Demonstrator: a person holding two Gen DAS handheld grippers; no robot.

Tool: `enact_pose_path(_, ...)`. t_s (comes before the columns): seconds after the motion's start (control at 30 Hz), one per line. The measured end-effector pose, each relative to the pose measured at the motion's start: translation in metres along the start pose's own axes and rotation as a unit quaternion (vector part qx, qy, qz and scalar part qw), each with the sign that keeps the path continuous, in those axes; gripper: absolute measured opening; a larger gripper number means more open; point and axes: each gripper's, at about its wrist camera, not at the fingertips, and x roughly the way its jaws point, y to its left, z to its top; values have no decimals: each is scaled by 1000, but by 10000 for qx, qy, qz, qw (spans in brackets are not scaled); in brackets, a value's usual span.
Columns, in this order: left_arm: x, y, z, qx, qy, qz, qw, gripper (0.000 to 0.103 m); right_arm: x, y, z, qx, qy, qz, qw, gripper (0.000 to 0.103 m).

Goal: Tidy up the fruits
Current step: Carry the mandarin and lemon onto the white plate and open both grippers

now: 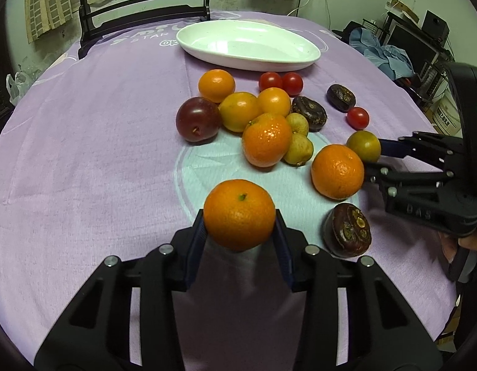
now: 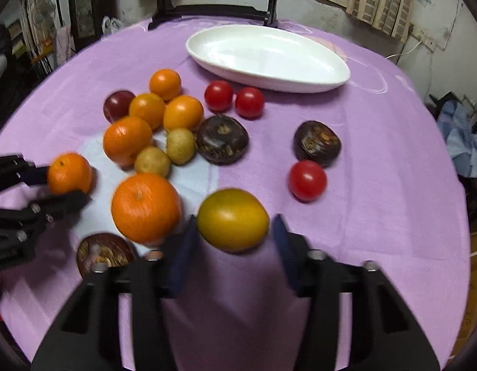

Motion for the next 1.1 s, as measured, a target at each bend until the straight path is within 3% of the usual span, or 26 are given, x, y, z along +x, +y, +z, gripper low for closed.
enact_pose_path(0.13, -5, 2, 1, 54, -70, -45, 10000, 42, -9, -2, -1, 84, -133, 26, 9999, 42)
enact_pose_path(0.3, -32, -1, 15, 275, -383, -52, 9989, 42, -45, -15, 4, 325, -660, 133, 9972, 42)
enact_pose_path(0.43, -49, -9, 54, 388, -705, -36, 9968, 42, -69, -23, 30, 412, -1246, 95, 9913, 43)
enact_pose_path(0.53, -37, -14, 98, 299, -831, 83, 9961, 42, -62, -30, 60, 453, -1525, -7, 9873, 43)
enact_pose_path(0.67, 0, -14, 148, 138, -828, 360, 9958, 42, -19, -36, 97, 392, -1258, -304, 9908, 43)
enact_pose_path(0.8, 43, -5, 175, -36, -567, 485, 9972, 42, 17, -42, 120, 323, -956, -416, 9940, 42)
enact_pose_path(1.0, 82, 7, 188, -230, -381, 569, 9974, 43, 58, -49, 134, 327, -539, -368, 9973, 43)
enact_pose_path(1.1, 91, 4, 190, -185, -280, 616, 9975, 44, 68, -46, 137, 220, -386, -458, 9980, 49)
